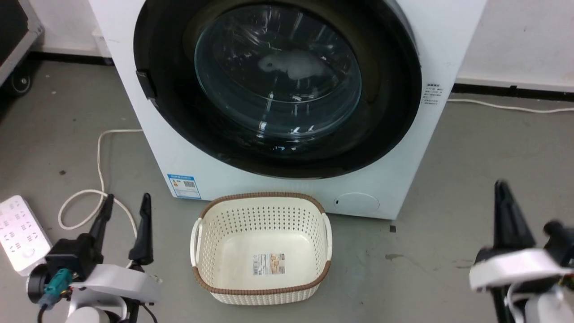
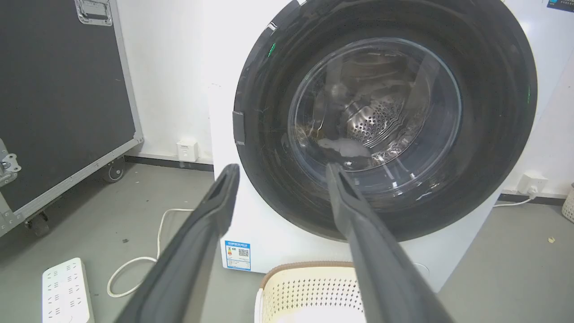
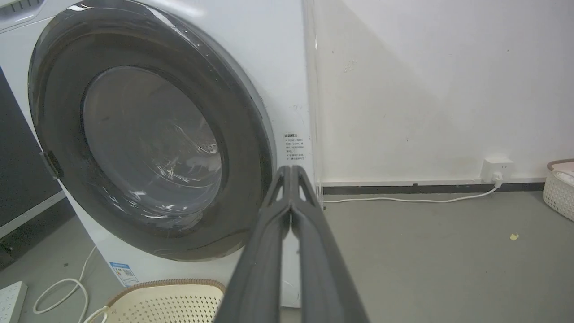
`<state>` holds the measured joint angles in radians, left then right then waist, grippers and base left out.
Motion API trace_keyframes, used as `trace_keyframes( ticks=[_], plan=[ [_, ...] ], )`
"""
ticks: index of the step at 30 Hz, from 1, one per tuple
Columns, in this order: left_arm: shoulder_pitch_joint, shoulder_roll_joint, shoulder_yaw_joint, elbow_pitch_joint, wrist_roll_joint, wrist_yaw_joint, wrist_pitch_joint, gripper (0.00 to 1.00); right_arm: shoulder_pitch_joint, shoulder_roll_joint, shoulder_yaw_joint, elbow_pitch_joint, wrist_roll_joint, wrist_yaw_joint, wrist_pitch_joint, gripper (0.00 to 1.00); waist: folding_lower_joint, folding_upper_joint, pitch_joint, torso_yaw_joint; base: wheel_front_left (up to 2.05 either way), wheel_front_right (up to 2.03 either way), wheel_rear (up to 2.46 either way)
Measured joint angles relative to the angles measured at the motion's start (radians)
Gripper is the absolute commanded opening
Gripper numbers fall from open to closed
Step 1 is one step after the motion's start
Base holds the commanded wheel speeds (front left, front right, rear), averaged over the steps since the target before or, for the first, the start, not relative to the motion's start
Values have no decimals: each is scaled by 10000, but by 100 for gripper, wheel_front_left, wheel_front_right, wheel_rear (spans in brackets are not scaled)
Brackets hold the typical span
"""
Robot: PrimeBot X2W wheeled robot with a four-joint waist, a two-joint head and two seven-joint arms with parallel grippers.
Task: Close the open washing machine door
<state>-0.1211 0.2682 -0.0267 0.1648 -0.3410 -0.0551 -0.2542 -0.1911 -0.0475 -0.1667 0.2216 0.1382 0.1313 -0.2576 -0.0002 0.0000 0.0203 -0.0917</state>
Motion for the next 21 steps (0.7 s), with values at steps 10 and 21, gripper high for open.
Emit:
trace_keyframes(
  ticks=[10,21],
  plan=[
    [37,-69,-364,330,123,94,357,100,1373,0,872,-224,31,0,61,0,1,0,-195,-107,0,0,0],
    [41,-151,-543,616,31,94,418,100,1843,0,1547,-309,221,0,591,100,2,0,-195,-2,0,0,0]
  ],
)
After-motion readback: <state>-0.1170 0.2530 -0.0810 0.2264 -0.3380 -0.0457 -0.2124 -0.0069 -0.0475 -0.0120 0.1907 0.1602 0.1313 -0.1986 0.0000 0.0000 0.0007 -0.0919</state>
